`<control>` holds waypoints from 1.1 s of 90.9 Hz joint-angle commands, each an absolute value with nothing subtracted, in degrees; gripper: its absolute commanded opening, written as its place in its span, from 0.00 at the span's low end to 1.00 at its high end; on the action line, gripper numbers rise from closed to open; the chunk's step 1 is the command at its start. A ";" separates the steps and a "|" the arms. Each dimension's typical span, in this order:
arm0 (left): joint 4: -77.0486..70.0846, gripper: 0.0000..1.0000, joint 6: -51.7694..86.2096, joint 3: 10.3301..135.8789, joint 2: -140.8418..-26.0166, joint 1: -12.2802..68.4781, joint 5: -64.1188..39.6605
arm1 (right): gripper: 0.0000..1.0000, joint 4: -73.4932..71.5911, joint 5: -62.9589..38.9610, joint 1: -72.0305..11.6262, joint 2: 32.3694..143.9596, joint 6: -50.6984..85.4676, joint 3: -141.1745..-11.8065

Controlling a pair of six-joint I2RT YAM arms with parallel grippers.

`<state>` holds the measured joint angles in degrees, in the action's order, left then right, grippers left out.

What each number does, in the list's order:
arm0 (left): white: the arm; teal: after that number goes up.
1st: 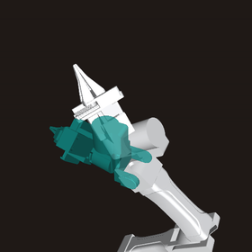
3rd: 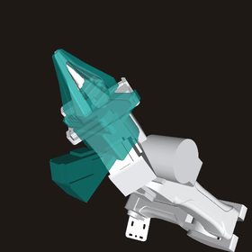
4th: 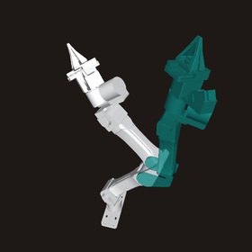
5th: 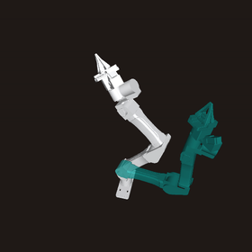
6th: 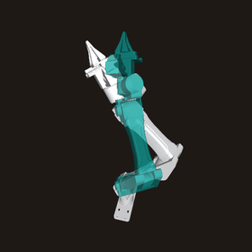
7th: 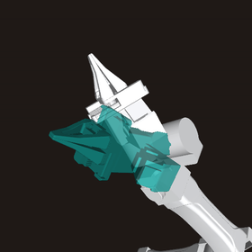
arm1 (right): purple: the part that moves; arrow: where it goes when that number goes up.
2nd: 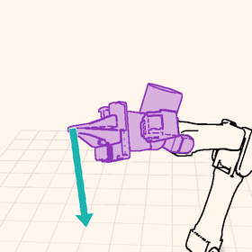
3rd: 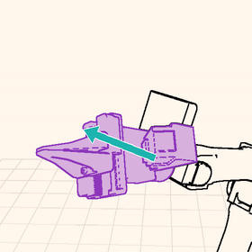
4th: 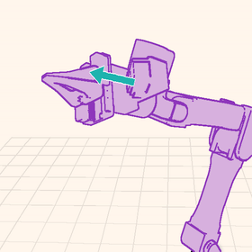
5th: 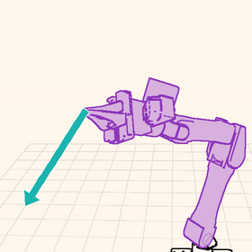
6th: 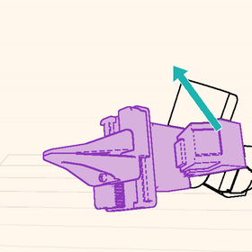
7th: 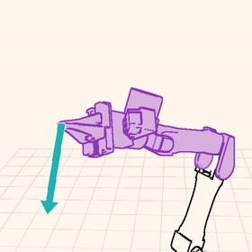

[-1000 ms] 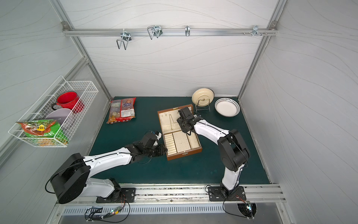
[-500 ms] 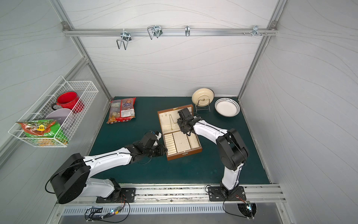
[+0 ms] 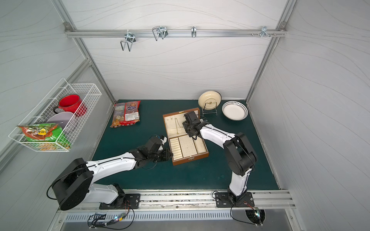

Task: Put jewelry chain into jewelry box
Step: Adjust the necklace in the storage slot.

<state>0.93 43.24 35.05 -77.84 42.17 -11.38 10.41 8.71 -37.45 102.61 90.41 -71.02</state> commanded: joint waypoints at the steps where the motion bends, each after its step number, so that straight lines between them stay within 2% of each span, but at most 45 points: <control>1: 3.13 0.19 42.49 33.84 -78.50 42.55 -11.47 | 0.00 10.58 9.42 -36.85 101.96 89.73 -69.07; 45: 2.96 0.19 42.82 33.86 -78.99 42.52 -10.75 | 0.00 10.66 9.58 -37.78 94.56 88.89 -62.67; 73: 3.45 0.19 42.79 33.96 -78.52 42.48 -10.77 | 0.00 10.64 9.73 -36.81 97.08 85.07 -66.87; 86: 5.19 0.20 42.21 34.80 -77.07 42.54 -9.99 | 0.28 11.08 9.60 -36.57 97.34 81.15 -69.29; 100: 8.76 0.20 41.39 36.91 -74.16 42.54 -8.81 | 0.44 12.47 9.59 -36.37 94.48 75.14 -69.46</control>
